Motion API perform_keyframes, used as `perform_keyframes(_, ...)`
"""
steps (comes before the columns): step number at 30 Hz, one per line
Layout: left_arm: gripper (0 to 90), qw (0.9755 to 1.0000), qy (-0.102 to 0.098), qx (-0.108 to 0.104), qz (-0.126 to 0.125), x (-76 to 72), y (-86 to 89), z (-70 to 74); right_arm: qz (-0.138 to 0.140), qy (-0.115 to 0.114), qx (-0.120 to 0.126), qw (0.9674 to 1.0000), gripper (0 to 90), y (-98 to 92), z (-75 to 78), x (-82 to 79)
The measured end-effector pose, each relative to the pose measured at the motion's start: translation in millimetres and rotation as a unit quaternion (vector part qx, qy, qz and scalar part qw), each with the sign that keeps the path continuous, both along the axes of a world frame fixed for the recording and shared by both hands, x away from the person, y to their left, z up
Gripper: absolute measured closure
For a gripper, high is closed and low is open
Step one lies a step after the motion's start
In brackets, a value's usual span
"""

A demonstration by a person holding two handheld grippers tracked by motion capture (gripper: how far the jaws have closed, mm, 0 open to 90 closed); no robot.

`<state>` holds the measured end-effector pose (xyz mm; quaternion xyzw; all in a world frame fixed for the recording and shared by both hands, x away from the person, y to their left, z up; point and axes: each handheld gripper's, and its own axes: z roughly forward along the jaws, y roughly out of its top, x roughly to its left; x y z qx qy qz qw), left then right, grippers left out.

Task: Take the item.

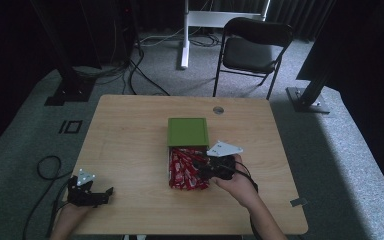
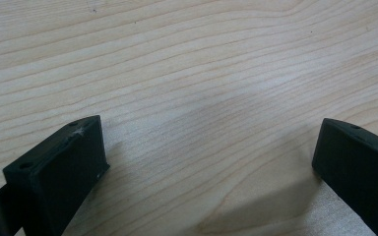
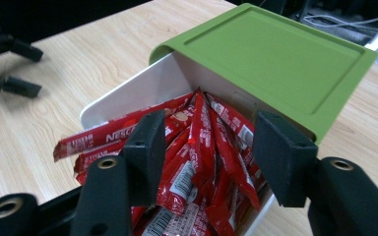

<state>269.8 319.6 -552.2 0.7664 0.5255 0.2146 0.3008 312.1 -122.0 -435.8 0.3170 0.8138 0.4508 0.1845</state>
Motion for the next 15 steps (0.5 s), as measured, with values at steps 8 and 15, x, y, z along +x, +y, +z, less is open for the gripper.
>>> perform_keyframes(8,0.6,1.0,0.0,0.0,0.0,0.0,0.0,0.0,0.036,0.017,-0.031,0.9987,63.9,5.0,-9.7,0.9)
perform_keyframes(15,0.6,1.0,0.0,0.0,0.0,0.0,0.0,-0.1,0.037,0.03,-0.054,0.9974,71.9,10.3,-13.9,4.3)
